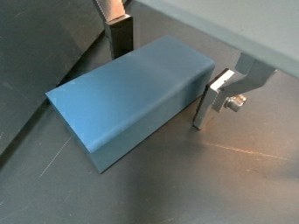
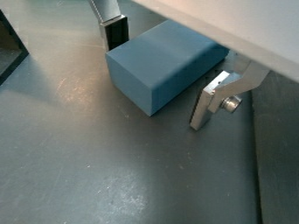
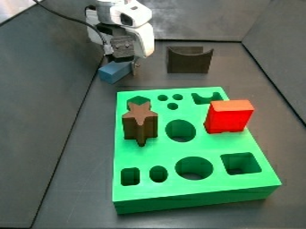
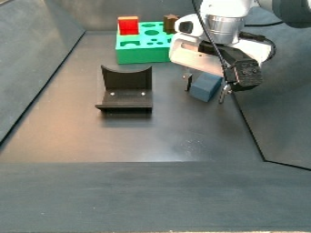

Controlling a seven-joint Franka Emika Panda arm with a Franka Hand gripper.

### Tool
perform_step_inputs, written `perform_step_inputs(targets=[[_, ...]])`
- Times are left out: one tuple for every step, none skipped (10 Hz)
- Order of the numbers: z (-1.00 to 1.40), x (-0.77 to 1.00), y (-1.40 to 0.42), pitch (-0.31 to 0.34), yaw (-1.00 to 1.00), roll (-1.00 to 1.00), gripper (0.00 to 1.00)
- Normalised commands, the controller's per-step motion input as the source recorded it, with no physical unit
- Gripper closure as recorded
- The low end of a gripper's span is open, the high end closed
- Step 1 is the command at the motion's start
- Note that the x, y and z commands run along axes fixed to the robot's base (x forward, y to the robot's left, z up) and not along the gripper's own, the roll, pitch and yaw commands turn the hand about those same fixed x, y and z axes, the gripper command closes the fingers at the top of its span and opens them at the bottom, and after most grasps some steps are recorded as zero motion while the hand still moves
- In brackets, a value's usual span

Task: Pick up the rectangle object. Move up. Place the rectangle object on the fixture. Regrasp the rectangle object. Move to above the board. Insert the rectangle object.
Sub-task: Pick up the rectangle object.

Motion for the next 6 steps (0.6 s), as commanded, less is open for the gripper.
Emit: perform_step_inputs(targets=[[0.0,0.0,0.0,0.0,0.0,0.0,0.0],[0.0,0.0,0.0,0.0,0.0,0.0,1.0],[0.0,0.0,0.0,0.0,0.0,0.0,1.0],[0.0,0.0,0.0,0.0,0.0,0.0,1.0],[0.0,0.0,0.0,0.0,0.0,0.0,1.0],[0.0,0.0,0.0,0.0,0.0,0.0,1.0]])
